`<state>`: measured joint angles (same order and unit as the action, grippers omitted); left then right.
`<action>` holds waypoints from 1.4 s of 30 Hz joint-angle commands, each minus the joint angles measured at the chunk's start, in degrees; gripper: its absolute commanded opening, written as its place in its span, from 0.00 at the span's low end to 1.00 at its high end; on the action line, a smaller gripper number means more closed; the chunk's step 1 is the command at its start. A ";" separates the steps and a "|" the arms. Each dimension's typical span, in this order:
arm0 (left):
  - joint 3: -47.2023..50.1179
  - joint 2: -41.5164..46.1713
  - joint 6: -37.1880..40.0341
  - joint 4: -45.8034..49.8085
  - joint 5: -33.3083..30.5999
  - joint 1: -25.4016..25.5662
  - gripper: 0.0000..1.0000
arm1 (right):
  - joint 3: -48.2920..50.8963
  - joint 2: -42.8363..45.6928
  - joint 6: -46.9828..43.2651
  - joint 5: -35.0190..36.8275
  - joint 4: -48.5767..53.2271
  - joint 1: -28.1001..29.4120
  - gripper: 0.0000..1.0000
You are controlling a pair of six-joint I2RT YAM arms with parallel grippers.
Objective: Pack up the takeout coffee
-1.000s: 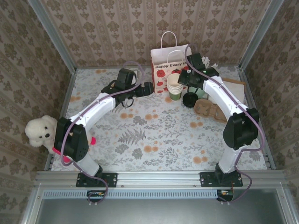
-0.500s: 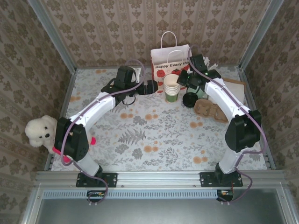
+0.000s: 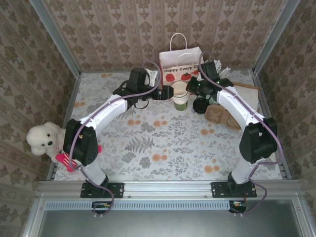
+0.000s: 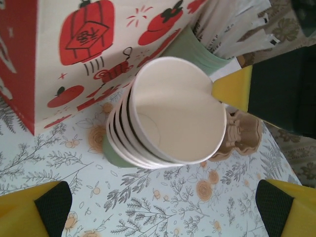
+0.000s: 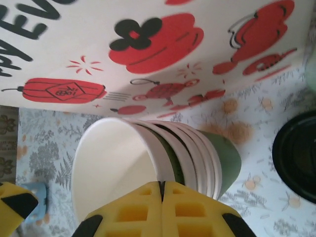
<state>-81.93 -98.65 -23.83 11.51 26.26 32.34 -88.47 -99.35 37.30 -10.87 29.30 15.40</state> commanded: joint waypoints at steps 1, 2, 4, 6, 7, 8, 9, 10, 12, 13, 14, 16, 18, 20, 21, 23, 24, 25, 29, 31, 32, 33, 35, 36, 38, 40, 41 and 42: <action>1.15 0.61 5.69 -5.70 3.80 0.25 1.00 | -0.70 1.09 1.42 -3.12 -2.52 -0.39 0.00; 2.63 0.93 7.22 -8.17 3.53 0.54 1.00 | 4.35 4.19 4.30 -2.45 -10.73 -0.71 0.00; 7.90 1.78 12.05 -16.68 0.37 1.67 1.00 | 4.27 2.89 7.87 -7.88 -11.93 -2.67 0.00; 13.41 1.89 14.13 -26.38 -1.88 1.81 1.00 | 4.44 1.31 8.72 -9.43 -11.81 -2.40 0.00; 14.95 1.58 13.43 -30.03 -2.36 1.28 1.00 | 5.32 1.65 9.29 -8.61 -13.32 -2.16 0.00; 15.18 1.24 12.41 -31.32 -1.70 0.56 1.00 | 5.66 2.22 9.52 -7.96 -14.18 -2.02 0.00; 14.82 0.84 11.17 -31.43 -0.42 -0.37 1.00 | 5.44 2.62 9.50 -7.33 -14.15 -2.02 0.00; 14.49 0.65 10.23 -31.02 0.43 -1.25 1.00 | 4.75 3.13 8.75 -6.61 -13.20 -2.01 0.00; 14.73 0.86 10.15 -30.89 1.59 -2.00 1.00 | 2.34 4.14 6.03 -4.65 -9.59 -2.03 0.00; 15.15 1.24 10.45 -30.83 1.90 -2.15 1.00 | 1.00 4.69 4.59 -3.68 -7.68 -1.95 0.00; 15.38 1.63 10.25 -30.71 2.36 -2.27 1.00 | 0.07 5.39 3.61 -3.04 -6.54 -2.01 0.00; 15.25 2.62 7.97 -29.90 3.95 -3.05 1.00 | -2.23 6.97 1.66 -2.49 -4.65 -2.04 0.00; 15.60 3.66 4.12 -29.66 4.08 -4.19 1.00 | -4.06 8.37 0.45 -2.36 -2.77 -1.77 0.00; 16.36 4.95 -0.37 -29.01 4.17 -5.52 1.00 | -5.11 10.03 -0.71 -1.31 -0.64 -1.06 0.00; 16.68 5.65 -2.46 -28.33 4.21 -5.79 1.00 | -5.45 10.87 -1.60 -0.48 0.99 -0.39 0.00; 17.91 7.43 -6.56 -26.80 4.02 -8.15 1.00 | -5.35 12.71 -2.87 0.77 4.19 1.60 0.00; 18.62 8.47 -7.98 -25.75 3.68 -8.65 1.00 | -4.85 13.54 -3.01 1.40 4.93 2.64 0.00; 19.33 9.69 -9.32 -24.26 3.16 -9.18 1.00 | -3.99 14.71 -2.91 2.08 5.56 3.87 0.00; 22.57 16.52 -11.52 -16.39 -3.01 -10.79 1.00 | 2.94 19.23 -2.32 5.04 3.23 10.10 0.00; 23.62 19.70 -12.16 -11.83 -7.85 -11.38 1.00 | 6.92 21.17 -1.79 7.31 1.81 13.00 0.00; 23.82 20.92 -12.43 -9.40 -9.49 -11.72 1.00 | 8.76 21.01 -0.86 7.80 1.81 13.98 0.00; 23.95 21.76 -12.67 -7.37 -10.65 -11.90 1.00 | 10.14 20.52 0.03 7.97 0.93 14.73 0.00; 23.83 22.57 -13.32 -2.93 -12.37 -11.95 1.00 | 13.58 18.20 0.53 8.23 -2.19 16.95 0.00; 23.81 22.63 -13.79 -1.46 -12.56 -11.95 1.00 | 14.67 17.11 0.37 8.47 -3.49 17.88 0.00; 23.80 22.37 -13.91 0.78 -11.86 -11.63 1.00 | 16.35 14.57 0.82 9.78 -6.07 19.37 0.00; 24.15 22.10 -13.43 1.83 -11.67 -10.85 1.00 | 18.00 12.77 1.36 9.93 -9.76 19.90 0.00; 24.51 22.01 -13.26 1.77 -11.50 -10.35 1.00 | 19.00 12.12 1.02 10.02 -11.94 20.23 0.00; 24.75 21.94 -13.18 1.51 -11.37 -9.84 1.00 | 19.65 11.51 0.58 10.44 -13.09 20.47 0.00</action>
<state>-58.08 -76.44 -36.29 8.88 15.86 21.34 -70.22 -87.11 37.47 -2.98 22.94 35.18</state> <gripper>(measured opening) 0.997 0.050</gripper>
